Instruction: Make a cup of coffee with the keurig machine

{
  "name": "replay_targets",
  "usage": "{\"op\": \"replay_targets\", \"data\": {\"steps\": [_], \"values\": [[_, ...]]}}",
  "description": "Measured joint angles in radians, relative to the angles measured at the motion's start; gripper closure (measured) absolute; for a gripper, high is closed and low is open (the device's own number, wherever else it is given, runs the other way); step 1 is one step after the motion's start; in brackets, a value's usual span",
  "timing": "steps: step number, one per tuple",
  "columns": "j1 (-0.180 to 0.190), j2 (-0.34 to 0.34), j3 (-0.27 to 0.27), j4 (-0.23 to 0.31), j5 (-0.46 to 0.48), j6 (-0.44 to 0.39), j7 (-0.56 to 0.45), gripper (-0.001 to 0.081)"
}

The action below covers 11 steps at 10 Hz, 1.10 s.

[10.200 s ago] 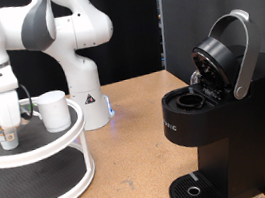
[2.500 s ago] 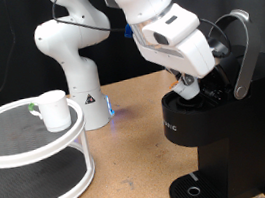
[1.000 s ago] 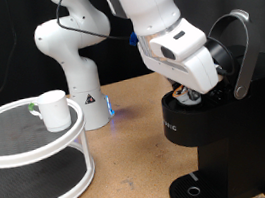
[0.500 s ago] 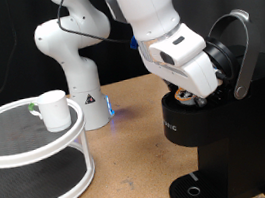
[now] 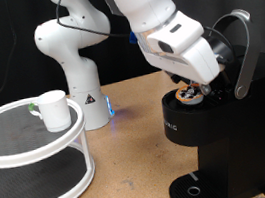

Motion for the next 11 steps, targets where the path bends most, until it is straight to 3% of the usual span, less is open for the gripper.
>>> {"op": "replay_targets", "data": {"steps": [5, 11], "values": [[-0.002, -0.078, -0.007, -0.003, -0.006, -0.102, -0.022, 0.0003], [-0.003, -0.088, -0.002, -0.014, -0.123, -0.135, 0.049, 0.0003]]}}
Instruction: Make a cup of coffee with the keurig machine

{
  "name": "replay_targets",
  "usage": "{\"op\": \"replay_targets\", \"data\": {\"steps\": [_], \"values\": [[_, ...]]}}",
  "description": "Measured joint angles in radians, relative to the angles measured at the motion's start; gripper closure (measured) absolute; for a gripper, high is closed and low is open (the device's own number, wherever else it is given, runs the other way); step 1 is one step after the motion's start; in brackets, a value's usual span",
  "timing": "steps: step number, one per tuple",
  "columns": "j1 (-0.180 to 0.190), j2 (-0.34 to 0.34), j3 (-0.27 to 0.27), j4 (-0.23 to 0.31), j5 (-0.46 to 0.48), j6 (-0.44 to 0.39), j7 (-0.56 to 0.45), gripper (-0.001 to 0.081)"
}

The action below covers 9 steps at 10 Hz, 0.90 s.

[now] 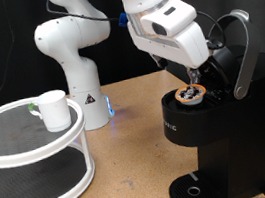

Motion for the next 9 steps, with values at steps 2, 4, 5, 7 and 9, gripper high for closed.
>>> {"op": "replay_targets", "data": {"steps": [2, 4, 5, 7, 9], "values": [[-0.001, 0.000, 0.000, -0.001, -0.002, 0.001, 0.000, 0.0003], [-0.002, -0.002, 0.000, -0.005, -0.002, 0.006, 0.000, 0.0003], [-0.002, -0.004, -0.001, -0.015, 0.012, 0.023, -0.002, 0.0003], [-0.002, -0.011, -0.005, -0.060, 0.080, 0.094, -0.026, 0.0003], [-0.002, -0.030, -0.013, -0.102, 0.119, 0.138, -0.060, 0.0003]]}}
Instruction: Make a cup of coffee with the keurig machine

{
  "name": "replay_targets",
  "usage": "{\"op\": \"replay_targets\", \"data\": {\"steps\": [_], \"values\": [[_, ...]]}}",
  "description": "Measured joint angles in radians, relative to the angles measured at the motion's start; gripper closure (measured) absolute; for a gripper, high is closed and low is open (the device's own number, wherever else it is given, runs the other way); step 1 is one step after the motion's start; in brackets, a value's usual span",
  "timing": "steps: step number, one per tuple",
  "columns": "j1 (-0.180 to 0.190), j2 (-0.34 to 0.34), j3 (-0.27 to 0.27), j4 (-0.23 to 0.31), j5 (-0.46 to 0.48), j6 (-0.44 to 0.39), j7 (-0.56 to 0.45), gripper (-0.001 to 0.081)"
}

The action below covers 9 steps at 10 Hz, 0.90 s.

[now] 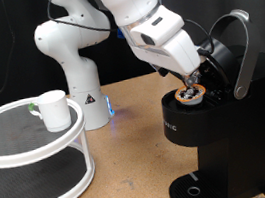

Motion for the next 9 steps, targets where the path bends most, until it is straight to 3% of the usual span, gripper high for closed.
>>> {"op": "replay_targets", "data": {"steps": [9], "values": [[0.001, -0.032, -0.008, -0.071, 0.012, 0.020, -0.038, 0.0003]]}}
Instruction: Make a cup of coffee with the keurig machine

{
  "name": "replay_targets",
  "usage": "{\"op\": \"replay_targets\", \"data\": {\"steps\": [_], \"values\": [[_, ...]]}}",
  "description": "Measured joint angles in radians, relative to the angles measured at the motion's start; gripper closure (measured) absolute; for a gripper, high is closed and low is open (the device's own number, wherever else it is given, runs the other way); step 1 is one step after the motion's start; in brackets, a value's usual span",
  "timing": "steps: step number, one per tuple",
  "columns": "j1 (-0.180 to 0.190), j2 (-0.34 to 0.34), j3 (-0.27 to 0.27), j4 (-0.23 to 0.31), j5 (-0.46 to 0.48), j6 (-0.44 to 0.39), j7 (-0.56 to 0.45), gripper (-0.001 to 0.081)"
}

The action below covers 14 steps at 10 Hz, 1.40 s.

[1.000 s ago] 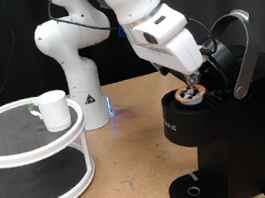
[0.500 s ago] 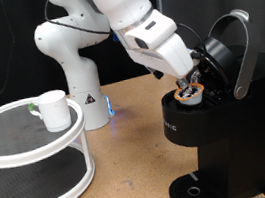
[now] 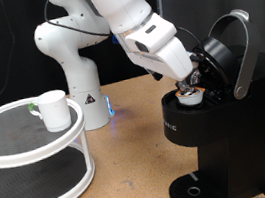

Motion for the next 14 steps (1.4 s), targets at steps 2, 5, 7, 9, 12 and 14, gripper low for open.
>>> {"op": "replay_targets", "data": {"steps": [2, 5, 7, 9, 12, 14], "values": [[0.002, 0.000, 0.004, -0.008, 0.002, 0.008, 0.000, 0.0003], [0.008, 0.000, 0.005, -0.013, 0.063, 0.046, -0.019, 0.0003], [0.008, -0.009, 0.004, -0.013, 0.118, 0.070, -0.034, 0.0003], [0.002, -0.027, 0.002, -0.010, 0.124, 0.082, -0.026, 0.0003], [-0.030, -0.051, -0.003, 0.016, 0.058, 0.059, 0.025, 0.0003], [-0.058, -0.054, -0.014, 0.055, 0.014, 0.005, 0.041, 0.0003]]}}
